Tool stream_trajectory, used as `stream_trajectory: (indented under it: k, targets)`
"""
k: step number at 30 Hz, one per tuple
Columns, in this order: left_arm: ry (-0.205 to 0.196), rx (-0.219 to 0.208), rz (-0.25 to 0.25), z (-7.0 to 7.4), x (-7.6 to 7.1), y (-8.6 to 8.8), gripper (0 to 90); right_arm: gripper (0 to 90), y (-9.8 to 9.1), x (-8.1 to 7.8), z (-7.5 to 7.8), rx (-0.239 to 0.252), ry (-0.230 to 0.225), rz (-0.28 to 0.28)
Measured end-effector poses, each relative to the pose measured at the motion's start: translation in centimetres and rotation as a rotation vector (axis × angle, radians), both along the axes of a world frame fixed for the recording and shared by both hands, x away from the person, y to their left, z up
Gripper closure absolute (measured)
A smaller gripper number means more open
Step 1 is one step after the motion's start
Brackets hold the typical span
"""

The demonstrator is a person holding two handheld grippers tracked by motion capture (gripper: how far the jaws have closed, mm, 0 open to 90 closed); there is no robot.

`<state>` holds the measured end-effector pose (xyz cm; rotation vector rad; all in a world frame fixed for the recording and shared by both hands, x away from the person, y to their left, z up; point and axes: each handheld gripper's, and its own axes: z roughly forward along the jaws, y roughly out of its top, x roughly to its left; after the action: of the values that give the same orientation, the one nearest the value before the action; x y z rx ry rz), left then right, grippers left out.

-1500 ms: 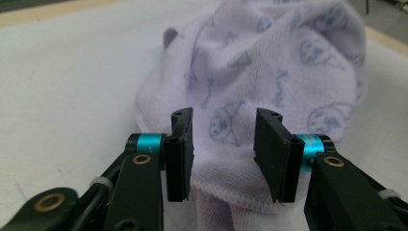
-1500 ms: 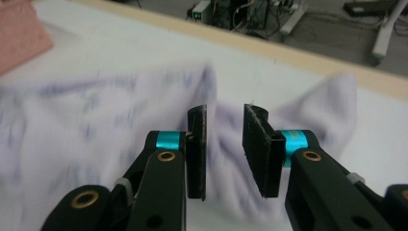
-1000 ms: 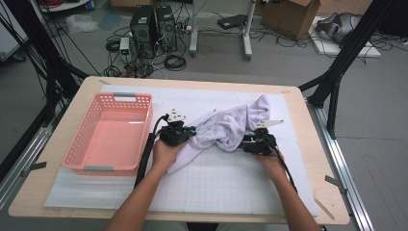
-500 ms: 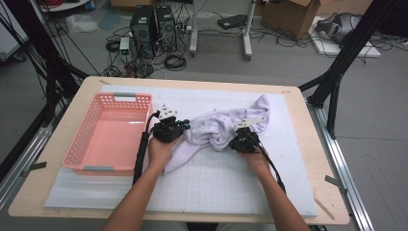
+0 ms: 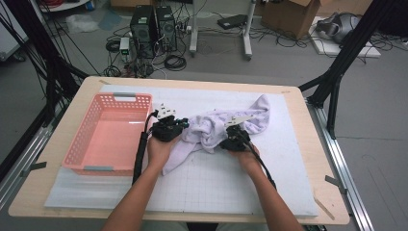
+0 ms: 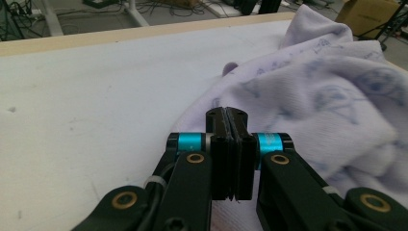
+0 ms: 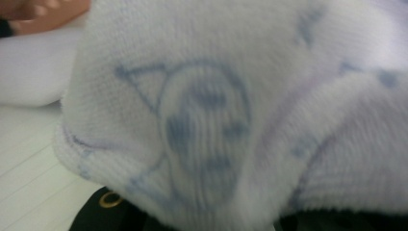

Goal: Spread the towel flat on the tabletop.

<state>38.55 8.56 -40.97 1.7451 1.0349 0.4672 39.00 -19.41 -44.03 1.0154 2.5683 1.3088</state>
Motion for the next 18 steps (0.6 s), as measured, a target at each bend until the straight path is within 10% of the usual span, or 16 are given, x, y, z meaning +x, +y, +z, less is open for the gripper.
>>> stream_trajectory:
  k: [18]
  targets:
    - [-0.043,0.005,0.026,0.4,-0.4,-0.5,88.6,82.8,-12.5,-11.0,2.2,-0.027,0.124,0.058]
